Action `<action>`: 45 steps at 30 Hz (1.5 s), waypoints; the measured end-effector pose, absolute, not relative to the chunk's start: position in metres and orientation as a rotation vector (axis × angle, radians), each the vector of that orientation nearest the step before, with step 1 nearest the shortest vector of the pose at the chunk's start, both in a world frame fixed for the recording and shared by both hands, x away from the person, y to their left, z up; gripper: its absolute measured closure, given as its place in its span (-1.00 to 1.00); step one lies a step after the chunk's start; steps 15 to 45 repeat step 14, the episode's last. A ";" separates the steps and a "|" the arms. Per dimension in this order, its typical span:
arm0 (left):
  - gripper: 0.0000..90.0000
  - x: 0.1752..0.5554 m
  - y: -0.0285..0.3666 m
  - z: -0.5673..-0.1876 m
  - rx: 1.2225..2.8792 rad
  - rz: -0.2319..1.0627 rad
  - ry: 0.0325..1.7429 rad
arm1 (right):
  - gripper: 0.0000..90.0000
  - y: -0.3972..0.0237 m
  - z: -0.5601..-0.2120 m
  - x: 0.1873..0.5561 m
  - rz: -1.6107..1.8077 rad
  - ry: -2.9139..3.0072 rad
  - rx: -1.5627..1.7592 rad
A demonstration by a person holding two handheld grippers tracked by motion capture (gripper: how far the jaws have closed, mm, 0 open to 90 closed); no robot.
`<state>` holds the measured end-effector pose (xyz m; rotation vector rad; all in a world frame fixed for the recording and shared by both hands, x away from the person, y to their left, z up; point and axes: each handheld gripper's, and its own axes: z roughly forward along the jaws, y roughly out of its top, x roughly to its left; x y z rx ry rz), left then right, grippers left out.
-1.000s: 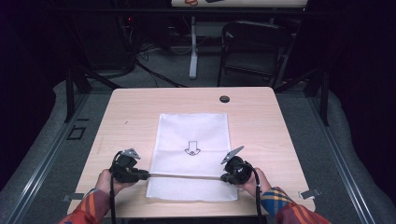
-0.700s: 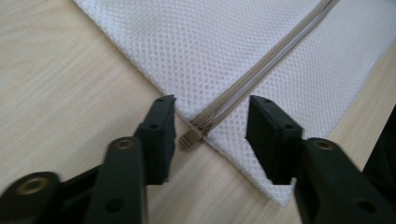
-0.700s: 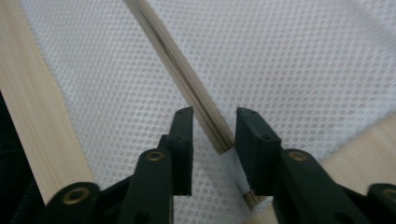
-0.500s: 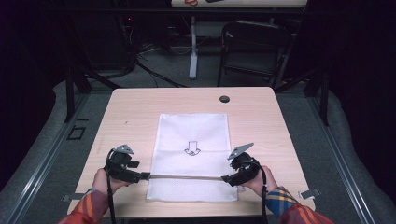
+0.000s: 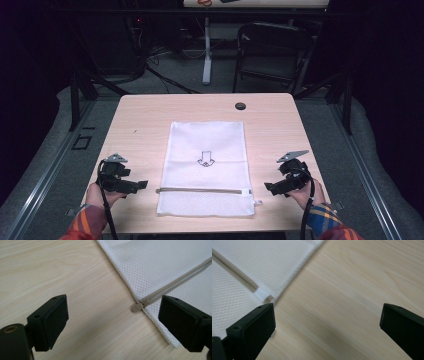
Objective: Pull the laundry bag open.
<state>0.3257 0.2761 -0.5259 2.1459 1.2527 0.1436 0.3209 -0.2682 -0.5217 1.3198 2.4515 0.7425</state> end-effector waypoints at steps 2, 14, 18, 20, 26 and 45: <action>-0.86 0.327 0.279 -0.530 2.145 0.133 1.278 | -1.00 -0.278 -0.526 0.320 0.725 2.437 1.357; -0.93 0.333 0.285 -0.539 2.141 0.110 1.324 | -1.00 -0.298 -0.541 0.319 0.656 2.451 1.445; -0.93 0.333 0.285 -0.539 2.141 0.110 1.324 | -1.00 -0.298 -0.541 0.319 0.656 2.451 1.445; -0.93 0.333 0.285 -0.539 2.141 0.110 1.324 | -1.00 -0.298 -0.541 0.319 0.656 2.451 1.445; -0.93 0.333 0.285 -0.539 2.141 0.110 1.324 | -1.00 -0.298 -0.541 0.319 0.656 2.451 1.445; -0.93 0.333 0.285 -0.539 2.141 0.110 1.324 | -1.00 -0.298 -0.541 0.319 0.656 2.451 1.445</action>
